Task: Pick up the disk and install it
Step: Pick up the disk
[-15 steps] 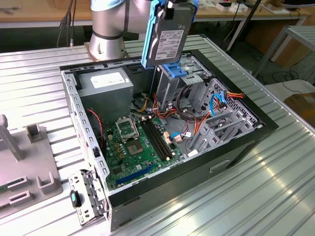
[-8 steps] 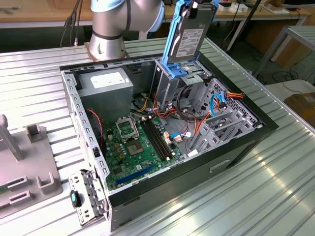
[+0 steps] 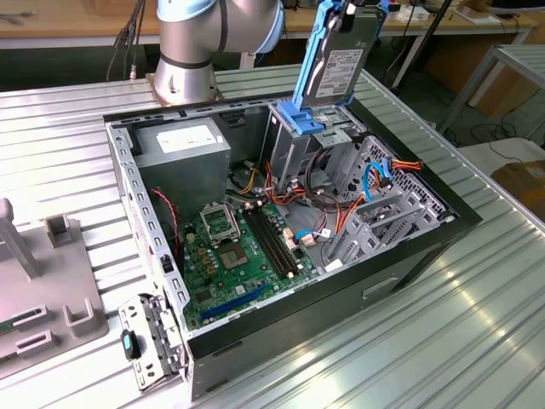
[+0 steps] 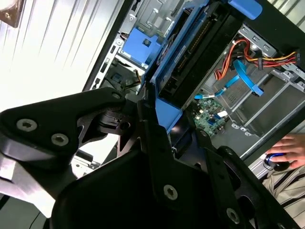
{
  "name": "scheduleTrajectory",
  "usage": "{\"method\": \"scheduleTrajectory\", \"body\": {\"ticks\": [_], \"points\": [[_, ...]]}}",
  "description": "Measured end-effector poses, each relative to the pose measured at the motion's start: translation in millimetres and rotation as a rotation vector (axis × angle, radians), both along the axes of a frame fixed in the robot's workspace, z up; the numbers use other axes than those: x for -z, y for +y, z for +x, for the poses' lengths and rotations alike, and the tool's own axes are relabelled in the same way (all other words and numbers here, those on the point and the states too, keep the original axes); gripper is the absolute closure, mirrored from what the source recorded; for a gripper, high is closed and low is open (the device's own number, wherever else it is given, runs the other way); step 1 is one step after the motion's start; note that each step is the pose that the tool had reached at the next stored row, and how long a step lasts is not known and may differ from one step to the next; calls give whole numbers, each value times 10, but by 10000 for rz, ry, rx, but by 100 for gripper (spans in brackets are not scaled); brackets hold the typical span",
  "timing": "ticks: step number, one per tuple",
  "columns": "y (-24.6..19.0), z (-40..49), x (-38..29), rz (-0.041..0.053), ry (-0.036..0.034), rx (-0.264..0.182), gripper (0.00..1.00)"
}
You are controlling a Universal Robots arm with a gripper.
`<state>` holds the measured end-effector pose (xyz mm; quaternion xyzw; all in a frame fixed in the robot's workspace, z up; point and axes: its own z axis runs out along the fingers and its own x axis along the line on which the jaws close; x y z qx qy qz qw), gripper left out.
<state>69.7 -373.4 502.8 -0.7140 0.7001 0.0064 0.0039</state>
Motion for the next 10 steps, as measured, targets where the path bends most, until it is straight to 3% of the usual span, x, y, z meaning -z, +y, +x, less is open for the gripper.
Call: {"method": "scheduleTrajectory", "body": {"ticks": [3,6,10], "points": [[-50,0,-1,-2,0,0,63],[-160,0,0,-13,0,0,63],[-243,0,0,-46,0,0,63]]}}
